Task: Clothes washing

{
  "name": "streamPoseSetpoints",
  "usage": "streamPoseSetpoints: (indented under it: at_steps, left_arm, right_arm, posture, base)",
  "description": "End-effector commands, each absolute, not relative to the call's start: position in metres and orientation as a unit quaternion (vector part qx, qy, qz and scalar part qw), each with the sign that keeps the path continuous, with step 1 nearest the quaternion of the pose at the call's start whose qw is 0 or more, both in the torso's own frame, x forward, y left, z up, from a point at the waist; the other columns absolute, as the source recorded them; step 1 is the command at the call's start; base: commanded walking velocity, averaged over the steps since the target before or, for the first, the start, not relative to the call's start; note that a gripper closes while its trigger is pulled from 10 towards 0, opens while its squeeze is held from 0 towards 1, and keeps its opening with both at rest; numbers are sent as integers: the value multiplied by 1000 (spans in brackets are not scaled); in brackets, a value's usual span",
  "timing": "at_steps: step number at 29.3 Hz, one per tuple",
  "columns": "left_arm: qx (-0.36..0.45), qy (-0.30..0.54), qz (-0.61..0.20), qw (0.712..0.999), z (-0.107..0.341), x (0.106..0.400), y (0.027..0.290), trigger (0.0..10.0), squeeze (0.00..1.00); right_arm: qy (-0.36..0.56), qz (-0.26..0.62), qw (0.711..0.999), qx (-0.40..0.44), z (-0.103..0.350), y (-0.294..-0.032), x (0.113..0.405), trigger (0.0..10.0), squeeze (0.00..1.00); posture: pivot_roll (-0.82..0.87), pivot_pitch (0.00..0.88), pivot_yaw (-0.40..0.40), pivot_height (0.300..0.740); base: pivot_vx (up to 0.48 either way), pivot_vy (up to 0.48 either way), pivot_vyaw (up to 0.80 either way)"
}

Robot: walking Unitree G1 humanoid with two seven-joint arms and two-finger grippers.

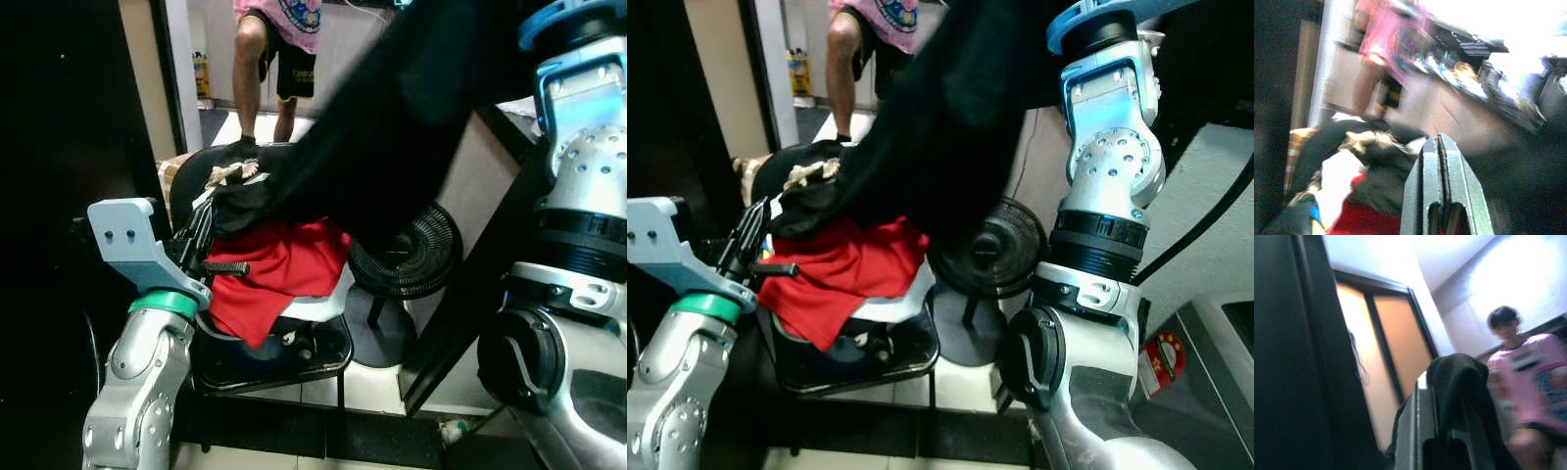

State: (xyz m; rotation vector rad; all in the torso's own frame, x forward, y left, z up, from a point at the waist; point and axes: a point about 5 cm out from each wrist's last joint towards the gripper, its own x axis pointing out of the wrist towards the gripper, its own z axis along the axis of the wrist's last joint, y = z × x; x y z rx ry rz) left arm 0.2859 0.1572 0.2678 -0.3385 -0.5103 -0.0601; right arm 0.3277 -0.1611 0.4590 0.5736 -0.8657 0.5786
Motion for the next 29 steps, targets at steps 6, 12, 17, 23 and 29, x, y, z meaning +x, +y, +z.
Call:
streamPoseSetpoints:
  at_steps: [6,12,17,23,29]
  left_arm:
    - [-217,-277,13,936,277,288,172,10000,0]
    - [-160,-240,-5,957,272,290,174,10000,0]
    - [-156,-257,-26,953,281,291,171,10000,0]
    - [-161,-257,-37,952,279,291,167,10000,0]
    - [-144,-222,-37,964,269,294,164,10000,0]
  right_arm:
    - [-329,249,889,197,424,-146,339,10000,0]
    - [-288,242,910,171,401,-137,342,10000,0]
    - [-295,248,904,186,411,-140,339,10000,0]
    - [-299,252,900,194,413,-141,337,10000,0]
    - [-295,249,902,193,410,-138,333,10000,0]
  posture:
    - [13,4,-30,740]
    - [12,2,-34,740]
    - [10,2,-35,740]
    - [9,5,-38,740]
    - [10,5,-38,740]
  base:
    - [0,0,0]
    - [0,0,-133]
    - [0,0,-800]
    - [0,0,-800]
    - [0,0,-800]
